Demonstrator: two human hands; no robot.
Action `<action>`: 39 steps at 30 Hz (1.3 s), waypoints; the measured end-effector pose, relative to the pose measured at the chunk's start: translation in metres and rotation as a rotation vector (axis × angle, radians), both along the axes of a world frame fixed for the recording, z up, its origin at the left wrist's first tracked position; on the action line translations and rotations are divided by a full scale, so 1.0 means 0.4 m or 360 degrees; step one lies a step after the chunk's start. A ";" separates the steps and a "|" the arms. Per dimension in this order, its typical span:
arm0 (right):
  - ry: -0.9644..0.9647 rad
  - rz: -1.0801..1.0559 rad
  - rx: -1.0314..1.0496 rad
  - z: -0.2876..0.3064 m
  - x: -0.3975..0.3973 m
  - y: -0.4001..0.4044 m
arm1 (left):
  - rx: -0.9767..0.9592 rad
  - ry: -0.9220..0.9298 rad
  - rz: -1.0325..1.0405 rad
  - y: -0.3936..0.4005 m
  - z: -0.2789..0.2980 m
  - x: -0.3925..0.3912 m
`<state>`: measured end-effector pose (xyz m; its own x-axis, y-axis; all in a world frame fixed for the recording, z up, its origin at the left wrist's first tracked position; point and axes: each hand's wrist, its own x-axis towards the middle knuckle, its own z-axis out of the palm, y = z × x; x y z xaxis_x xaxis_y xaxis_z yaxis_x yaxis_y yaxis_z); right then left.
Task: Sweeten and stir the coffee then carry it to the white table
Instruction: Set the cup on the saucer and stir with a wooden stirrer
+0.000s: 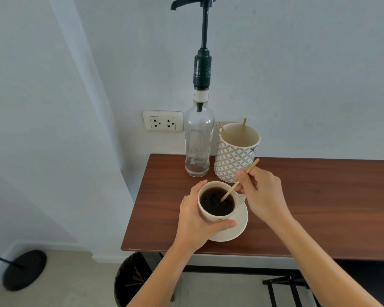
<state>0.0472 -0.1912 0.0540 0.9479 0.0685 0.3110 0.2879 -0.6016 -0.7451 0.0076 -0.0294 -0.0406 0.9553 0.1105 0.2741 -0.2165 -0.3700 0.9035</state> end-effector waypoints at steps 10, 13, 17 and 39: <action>-0.0416 0.0355 -0.0204 0.031 0.008 0.039 | 0.0039 -0.0009 0.0020 0.000 0.000 0.000; -0.0386 0.0316 -0.0412 0.049 0.019 0.003 | 0.0033 -0.0003 0.0025 0.000 0.001 0.000; -0.0163 0.0428 -0.0264 0.036 -0.019 0.018 | 0.0016 0.0001 0.0010 0.002 -0.001 0.002; 0.0013 0.0289 -0.0081 0.004 0.000 0.012 | -0.0023 -0.0009 0.0051 -0.006 0.004 -0.017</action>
<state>0.0473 -0.1864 0.0555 0.9210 0.2539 0.2953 0.3893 -0.5772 -0.7178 0.0007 -0.0318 -0.0392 0.9497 0.1449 0.2775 -0.2097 -0.3636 0.9077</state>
